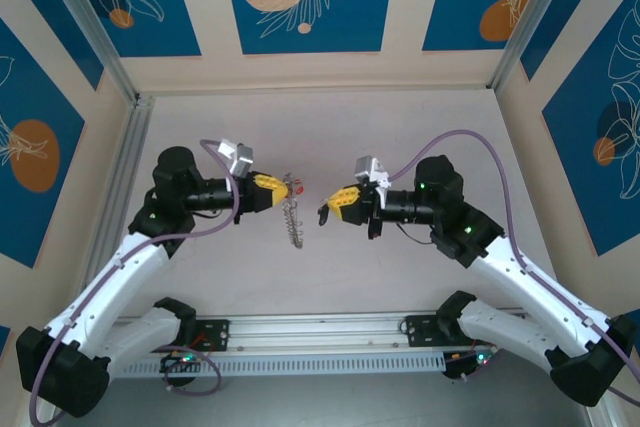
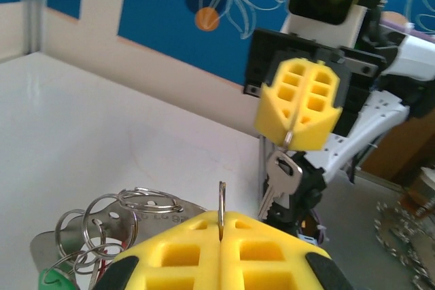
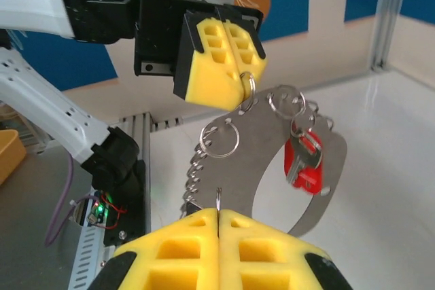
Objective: Put the keys on the keyring
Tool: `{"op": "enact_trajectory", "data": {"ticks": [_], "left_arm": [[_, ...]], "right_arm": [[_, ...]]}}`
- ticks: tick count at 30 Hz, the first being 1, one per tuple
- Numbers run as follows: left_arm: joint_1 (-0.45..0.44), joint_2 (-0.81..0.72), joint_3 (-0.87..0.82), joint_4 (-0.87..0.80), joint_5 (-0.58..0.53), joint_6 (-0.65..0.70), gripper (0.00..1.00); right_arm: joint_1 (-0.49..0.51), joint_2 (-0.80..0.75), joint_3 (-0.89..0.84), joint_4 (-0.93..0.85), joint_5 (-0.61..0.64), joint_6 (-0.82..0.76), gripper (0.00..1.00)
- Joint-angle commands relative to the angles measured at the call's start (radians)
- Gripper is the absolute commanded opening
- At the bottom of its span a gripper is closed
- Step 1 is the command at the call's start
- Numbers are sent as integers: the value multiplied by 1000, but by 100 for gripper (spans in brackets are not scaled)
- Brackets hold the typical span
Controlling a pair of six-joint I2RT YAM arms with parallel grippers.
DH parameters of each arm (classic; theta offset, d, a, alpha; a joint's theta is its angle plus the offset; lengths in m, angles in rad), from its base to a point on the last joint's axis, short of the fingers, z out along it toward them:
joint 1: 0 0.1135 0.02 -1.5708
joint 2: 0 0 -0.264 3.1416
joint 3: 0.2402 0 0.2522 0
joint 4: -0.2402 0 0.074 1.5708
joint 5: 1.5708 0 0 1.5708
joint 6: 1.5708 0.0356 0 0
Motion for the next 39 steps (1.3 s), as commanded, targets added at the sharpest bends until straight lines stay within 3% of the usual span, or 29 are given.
{"op": "enact_trajectory", "data": {"ticks": [1,9,18,27,39], "left_arm": [[-10,4,89,-92,142,85,0],[-67,60,211,-273,152,190,0],[-131,123,291,-399,118,285,0],[-176,141,338,-507,26,374,0],[-189,133,341,-505,-31,387,0]], "right_arm": [[-25,21,45,51,-131,-37,0],[-56,63,62,138,-259,-22,0],[-57,76,62,242,-287,37,0],[-17,92,94,160,-233,-5,0],[37,112,119,77,-170,-61,0]]}}
